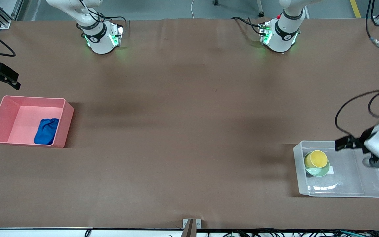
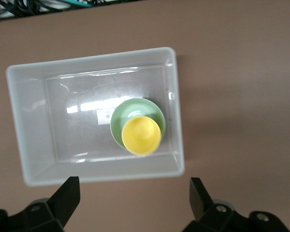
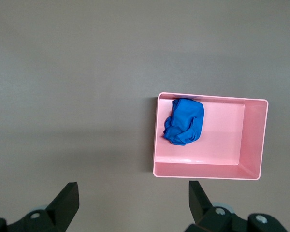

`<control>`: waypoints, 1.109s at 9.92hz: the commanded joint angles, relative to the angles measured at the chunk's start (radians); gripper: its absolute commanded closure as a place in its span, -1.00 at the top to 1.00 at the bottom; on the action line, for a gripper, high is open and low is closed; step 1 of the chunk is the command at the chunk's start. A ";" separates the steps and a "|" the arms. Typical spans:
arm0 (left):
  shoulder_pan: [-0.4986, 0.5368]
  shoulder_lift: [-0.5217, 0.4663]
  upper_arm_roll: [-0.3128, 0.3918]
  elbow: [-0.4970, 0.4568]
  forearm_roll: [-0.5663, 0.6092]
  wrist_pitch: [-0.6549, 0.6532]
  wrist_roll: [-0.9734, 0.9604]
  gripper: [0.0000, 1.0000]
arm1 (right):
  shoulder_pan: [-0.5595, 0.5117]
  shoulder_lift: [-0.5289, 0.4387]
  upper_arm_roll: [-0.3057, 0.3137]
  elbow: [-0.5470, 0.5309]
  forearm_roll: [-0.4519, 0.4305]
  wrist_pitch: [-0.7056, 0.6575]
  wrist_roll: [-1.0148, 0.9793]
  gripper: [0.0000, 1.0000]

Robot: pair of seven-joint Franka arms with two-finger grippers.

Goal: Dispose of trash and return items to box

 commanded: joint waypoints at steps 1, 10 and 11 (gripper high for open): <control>0.006 -0.100 -0.021 -0.049 -0.056 -0.073 -0.005 1.00 | 0.006 -0.003 -0.001 0.003 -0.001 0.003 0.016 1.00; -0.307 -0.511 0.272 -0.343 -0.225 -0.216 -0.068 1.00 | 0.008 -0.002 -0.001 0.004 -0.001 0.003 0.017 1.00; -0.306 -0.537 0.274 -0.371 -0.226 -0.216 -0.068 1.00 | 0.008 -0.003 -0.001 0.004 -0.001 0.003 0.017 1.00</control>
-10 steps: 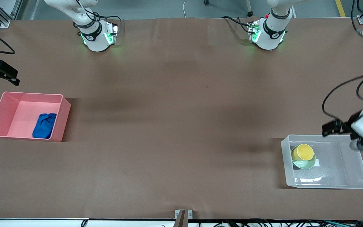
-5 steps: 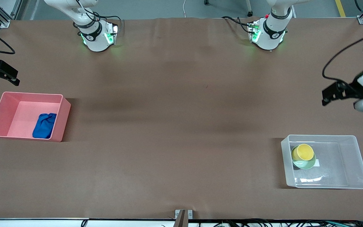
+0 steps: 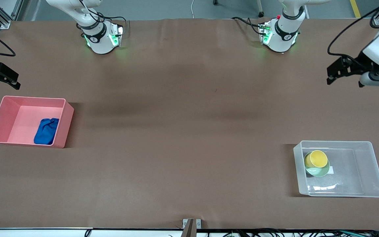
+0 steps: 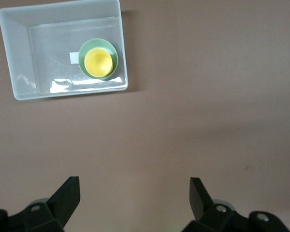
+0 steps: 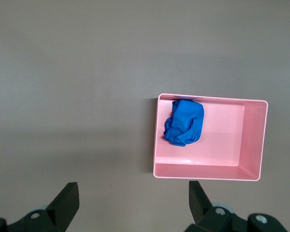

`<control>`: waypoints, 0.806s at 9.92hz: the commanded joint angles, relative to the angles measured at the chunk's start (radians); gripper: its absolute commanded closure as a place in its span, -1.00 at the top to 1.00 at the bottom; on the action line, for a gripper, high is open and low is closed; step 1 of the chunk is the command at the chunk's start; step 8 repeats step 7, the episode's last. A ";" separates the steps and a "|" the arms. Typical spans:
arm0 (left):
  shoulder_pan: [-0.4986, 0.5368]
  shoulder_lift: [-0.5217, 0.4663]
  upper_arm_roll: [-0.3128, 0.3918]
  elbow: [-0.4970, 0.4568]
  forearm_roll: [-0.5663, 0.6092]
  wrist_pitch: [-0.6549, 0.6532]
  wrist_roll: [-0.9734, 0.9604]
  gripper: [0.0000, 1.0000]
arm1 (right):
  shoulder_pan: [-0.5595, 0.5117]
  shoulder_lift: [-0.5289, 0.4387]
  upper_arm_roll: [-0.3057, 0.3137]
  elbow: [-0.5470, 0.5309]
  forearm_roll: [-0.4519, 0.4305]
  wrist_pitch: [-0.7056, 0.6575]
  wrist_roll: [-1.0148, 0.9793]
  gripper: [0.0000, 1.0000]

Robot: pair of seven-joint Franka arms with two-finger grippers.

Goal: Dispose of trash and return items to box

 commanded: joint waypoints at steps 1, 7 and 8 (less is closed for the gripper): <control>-0.006 -0.082 0.016 -0.118 -0.019 0.003 -0.012 1.00 | 0.007 -0.004 -0.002 0.002 -0.001 0.001 0.017 1.00; 0.020 -0.005 0.018 0.011 -0.006 -0.050 -0.006 1.00 | 0.005 -0.002 -0.002 0.000 -0.001 0.000 0.015 1.00; 0.020 -0.005 0.018 0.011 -0.006 -0.050 -0.006 1.00 | 0.005 -0.002 -0.002 0.000 -0.001 0.000 0.015 1.00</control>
